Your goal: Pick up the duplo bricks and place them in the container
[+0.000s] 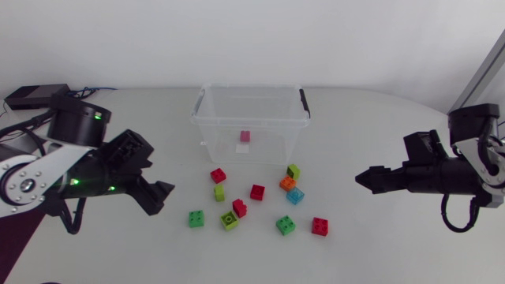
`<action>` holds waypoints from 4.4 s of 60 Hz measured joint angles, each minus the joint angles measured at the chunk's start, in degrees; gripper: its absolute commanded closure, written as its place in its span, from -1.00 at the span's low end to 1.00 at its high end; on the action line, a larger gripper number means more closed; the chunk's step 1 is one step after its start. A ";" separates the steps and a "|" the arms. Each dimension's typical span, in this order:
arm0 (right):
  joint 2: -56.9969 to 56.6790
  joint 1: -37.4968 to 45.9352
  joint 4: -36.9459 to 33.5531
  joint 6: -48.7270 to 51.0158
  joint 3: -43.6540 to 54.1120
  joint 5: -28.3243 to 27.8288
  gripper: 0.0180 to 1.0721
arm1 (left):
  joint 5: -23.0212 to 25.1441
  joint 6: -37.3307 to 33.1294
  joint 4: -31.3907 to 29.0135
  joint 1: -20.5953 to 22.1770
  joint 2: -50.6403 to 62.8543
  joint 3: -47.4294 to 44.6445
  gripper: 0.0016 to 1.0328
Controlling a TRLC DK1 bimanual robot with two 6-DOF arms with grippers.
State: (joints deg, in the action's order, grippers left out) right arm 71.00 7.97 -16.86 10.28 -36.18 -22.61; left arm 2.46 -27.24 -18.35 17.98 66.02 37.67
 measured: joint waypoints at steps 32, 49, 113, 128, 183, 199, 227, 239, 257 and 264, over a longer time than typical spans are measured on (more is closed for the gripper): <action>3.50 -8.35 -11.72 27.67 -2.93 -2.86 -0.91 | 12.70 -24.28 0.33 1.62 17.29 -0.22 -0.68; 5.31 -13.88 -11.87 30.53 -2.93 -2.05 -0.90 | 15.10 -28.33 -0.74 1.49 24.52 3.56 -0.40; 16.61 -25.55 -0.66 33.94 2.40 6.29 0.42 | 21.75 -31.28 -16.48 -0.61 12.09 9.05 0.41; 12.24 -25.51 -4.13 33.94 2.56 6.36 0.45 | 25.00 -26.82 -16.48 -1.22 8.22 16.92 0.41; 9.84 -25.86 -12.50 25.64 -25.90 4.39 0.45 | 11.98 -1.22 4.61 -0.79 39.41 46.49 -0.90; 18.95 -25.92 -10.29 21.55 -38.86 4.24 0.45 | 11.80 -5.99 1.62 -0.66 23.17 34.45 -0.90; 33.53 -27.28 -6.80 17.38 -54.84 7.21 -0.83 | 9.16 -16.15 -4.31 9.97 14.49 12.07 -0.89; 34.75 -27.71 -6.38 15.45 -55.89 8.96 -0.86 | 5.20 -12.59 -4.63 14.75 20.70 12.79 -0.85; 18.18 -28.13 -5.57 15.15 -42.80 8.96 -0.88 | 2.97 -4.28 -5.97 17.62 30.56 18.49 -0.76; 13.18 -28.00 -5.40 15.17 -36.52 8.98 -0.88 | 2.73 -2.23 -7.72 19.17 32.72 19.87 -0.73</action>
State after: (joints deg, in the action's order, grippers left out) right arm 84.18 -20.03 -22.26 25.45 -72.71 -13.63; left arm 5.19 -29.47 -26.06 37.15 98.74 57.54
